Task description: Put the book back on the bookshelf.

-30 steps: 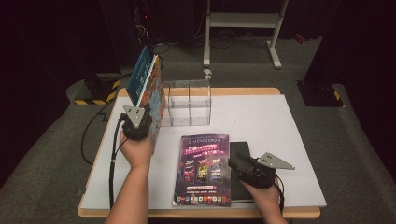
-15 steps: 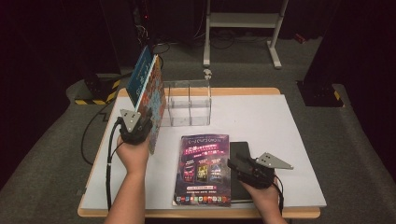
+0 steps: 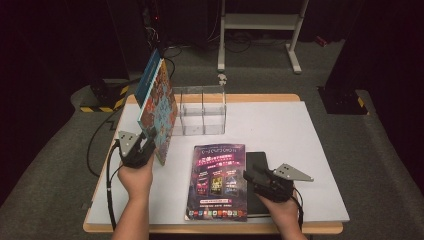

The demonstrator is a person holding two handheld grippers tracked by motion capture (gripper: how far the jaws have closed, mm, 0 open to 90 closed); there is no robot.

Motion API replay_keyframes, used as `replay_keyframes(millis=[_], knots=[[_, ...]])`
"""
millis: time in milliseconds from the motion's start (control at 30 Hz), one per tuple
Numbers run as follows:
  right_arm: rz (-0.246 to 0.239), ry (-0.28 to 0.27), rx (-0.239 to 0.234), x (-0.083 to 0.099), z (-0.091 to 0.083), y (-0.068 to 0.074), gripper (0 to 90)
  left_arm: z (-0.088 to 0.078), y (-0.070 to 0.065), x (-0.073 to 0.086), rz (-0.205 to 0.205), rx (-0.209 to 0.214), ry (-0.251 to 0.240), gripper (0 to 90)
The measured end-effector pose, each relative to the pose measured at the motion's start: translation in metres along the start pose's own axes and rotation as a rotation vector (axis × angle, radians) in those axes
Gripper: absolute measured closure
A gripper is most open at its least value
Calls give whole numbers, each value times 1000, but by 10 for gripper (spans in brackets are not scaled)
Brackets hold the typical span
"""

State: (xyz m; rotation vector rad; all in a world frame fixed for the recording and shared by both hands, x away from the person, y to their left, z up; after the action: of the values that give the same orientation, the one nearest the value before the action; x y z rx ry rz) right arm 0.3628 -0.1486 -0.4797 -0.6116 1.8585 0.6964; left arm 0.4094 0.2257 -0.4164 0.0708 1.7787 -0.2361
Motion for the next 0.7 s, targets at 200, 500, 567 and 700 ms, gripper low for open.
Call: replay_keyframes(millis=[200, 500, 567, 700], knots=[[-2, 0, 1, 0, 0, 0, 473, -7, 7, 4, -22, 37, 0, 721], [-3, 0, 0, 0, 0, 0, 473, -12, 13, 10, -47, 111, -1, 743], [-2, 0, 1, 0, 0, 0, 472, -12, 13, 10, -53, 109, -4, 746], [-4, 1, 4, 0, 0, 0, 473, -11, 13, 10, -63, 103, -13, 747]])
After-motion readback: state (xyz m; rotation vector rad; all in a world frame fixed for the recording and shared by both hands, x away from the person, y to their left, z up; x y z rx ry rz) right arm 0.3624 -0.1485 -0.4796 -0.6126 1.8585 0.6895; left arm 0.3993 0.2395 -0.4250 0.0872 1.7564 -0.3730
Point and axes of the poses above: each handheld gripper's, and its own axes: z roughly forward along the jaws, x roughly out of its underside, y roughly to its left, the point moved 5 cm from there along z, roughly forward along the jaws, and after that the axes turned 2 degrees about -z, right-handed, at the moved point
